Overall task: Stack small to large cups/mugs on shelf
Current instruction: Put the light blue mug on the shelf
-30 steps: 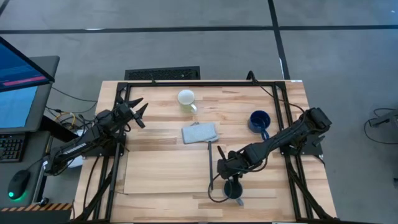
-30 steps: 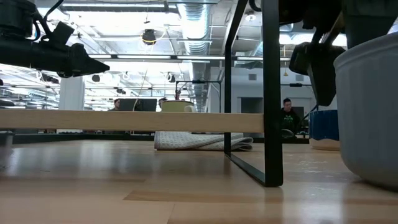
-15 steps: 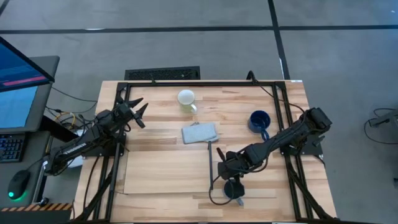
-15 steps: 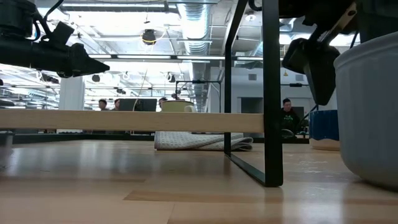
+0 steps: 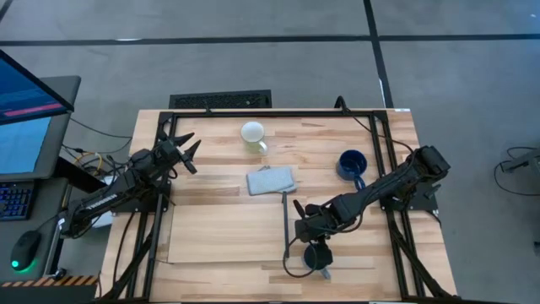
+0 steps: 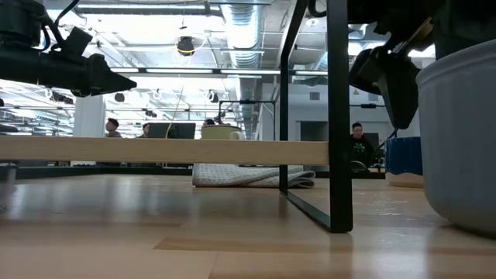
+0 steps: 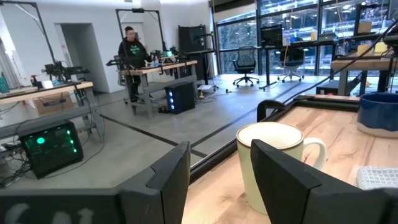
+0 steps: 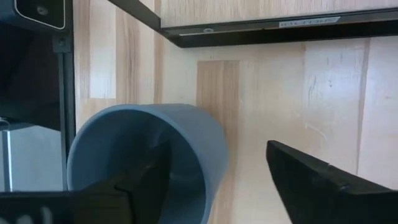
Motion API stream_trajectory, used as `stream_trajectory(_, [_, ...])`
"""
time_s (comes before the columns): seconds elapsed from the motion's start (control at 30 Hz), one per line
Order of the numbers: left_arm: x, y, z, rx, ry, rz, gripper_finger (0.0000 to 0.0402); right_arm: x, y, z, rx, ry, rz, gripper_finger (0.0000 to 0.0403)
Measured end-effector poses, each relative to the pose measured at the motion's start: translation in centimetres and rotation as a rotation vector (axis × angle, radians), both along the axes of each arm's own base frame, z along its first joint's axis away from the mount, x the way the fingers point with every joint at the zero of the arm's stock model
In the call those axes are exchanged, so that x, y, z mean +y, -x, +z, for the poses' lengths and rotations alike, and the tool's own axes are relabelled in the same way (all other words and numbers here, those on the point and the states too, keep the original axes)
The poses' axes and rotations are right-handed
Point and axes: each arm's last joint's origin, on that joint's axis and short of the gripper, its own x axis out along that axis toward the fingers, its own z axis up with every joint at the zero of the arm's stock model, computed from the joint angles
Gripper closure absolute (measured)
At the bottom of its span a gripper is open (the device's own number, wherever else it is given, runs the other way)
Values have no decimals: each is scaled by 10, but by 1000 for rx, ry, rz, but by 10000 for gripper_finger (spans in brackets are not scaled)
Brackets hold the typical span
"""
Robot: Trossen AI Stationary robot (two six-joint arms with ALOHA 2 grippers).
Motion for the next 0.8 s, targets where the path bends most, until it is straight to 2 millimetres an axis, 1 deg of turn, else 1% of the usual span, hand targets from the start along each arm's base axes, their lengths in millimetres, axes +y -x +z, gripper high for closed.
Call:
stream_trajectory(0.1, [0,0,0,0,0,1,239,0,0,0,-3,1,6,144])
stream_trajectory(0.53, [0,0,0,0,0,0,239,1,-1,-1,-8,-2,10,200])
stream_trajectory(0.7, [0,0,0,0,0,0,239,1,-1,-1,-8,-2,10,231])
stream_trajectory(0.8, [0,0,0,0,0,0,239,1,0,-7,-18,-16,14,253])
